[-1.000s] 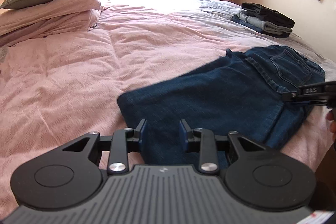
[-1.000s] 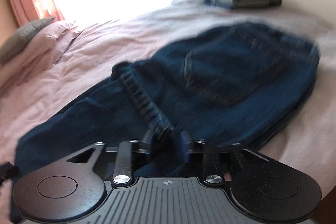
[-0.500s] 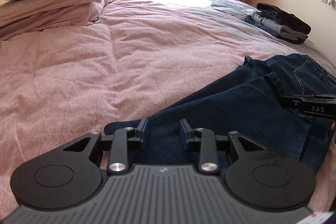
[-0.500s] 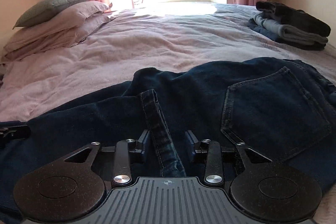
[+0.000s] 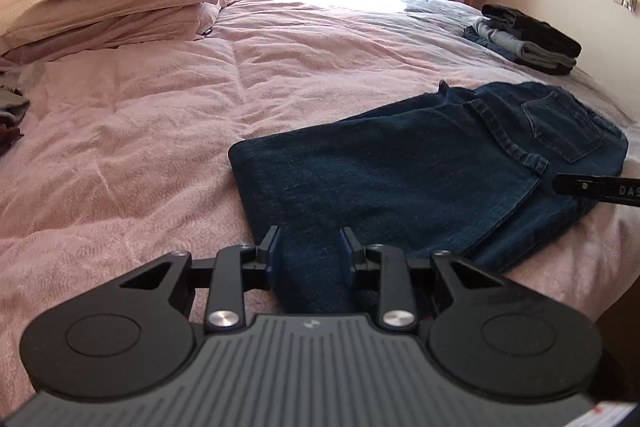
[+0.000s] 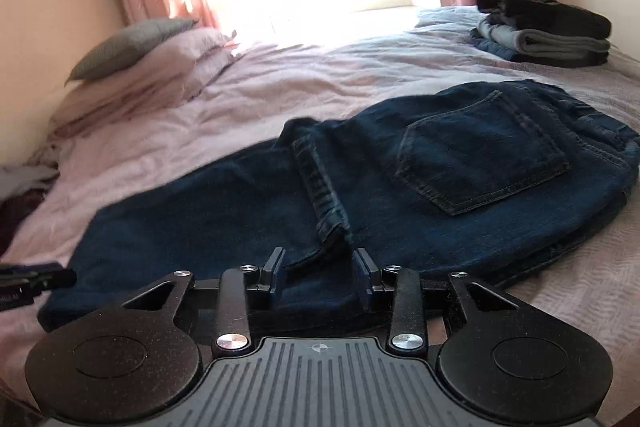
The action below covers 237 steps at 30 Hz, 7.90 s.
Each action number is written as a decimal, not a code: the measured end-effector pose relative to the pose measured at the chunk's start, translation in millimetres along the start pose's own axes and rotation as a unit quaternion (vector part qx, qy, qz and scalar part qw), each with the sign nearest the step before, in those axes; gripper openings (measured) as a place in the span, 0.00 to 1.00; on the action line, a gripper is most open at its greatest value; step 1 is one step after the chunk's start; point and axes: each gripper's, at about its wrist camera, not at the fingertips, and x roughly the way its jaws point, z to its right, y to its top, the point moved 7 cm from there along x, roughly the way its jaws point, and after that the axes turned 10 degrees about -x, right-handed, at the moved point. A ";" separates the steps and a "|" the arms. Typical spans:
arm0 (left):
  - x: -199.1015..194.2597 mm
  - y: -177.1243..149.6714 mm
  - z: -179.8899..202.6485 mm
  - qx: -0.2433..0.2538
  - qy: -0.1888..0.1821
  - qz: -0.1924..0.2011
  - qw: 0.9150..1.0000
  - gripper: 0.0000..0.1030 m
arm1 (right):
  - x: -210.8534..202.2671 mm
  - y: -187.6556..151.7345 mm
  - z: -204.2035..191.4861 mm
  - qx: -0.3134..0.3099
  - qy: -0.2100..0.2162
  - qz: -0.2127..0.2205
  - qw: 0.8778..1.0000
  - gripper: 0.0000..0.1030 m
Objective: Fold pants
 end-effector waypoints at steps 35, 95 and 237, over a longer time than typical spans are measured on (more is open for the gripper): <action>3.7 -9.2 12.7 -0.051 -0.038 -0.032 0.997 0.25 | -16.5 7.7 260.9 0.409 0.015 0.081 0.909 0.23; -24.5 -13.2 -52.1 -0.265 -0.200 -0.040 0.942 0.17 | 13.6 -24.7 4.8 0.222 0.081 -0.056 0.970 0.58; -91.6 -22.9 -15.9 -0.115 -0.021 -0.053 0.992 0.62 | -44.5 -49.6 -103.6 -0.098 0.072 -0.115 0.986 0.53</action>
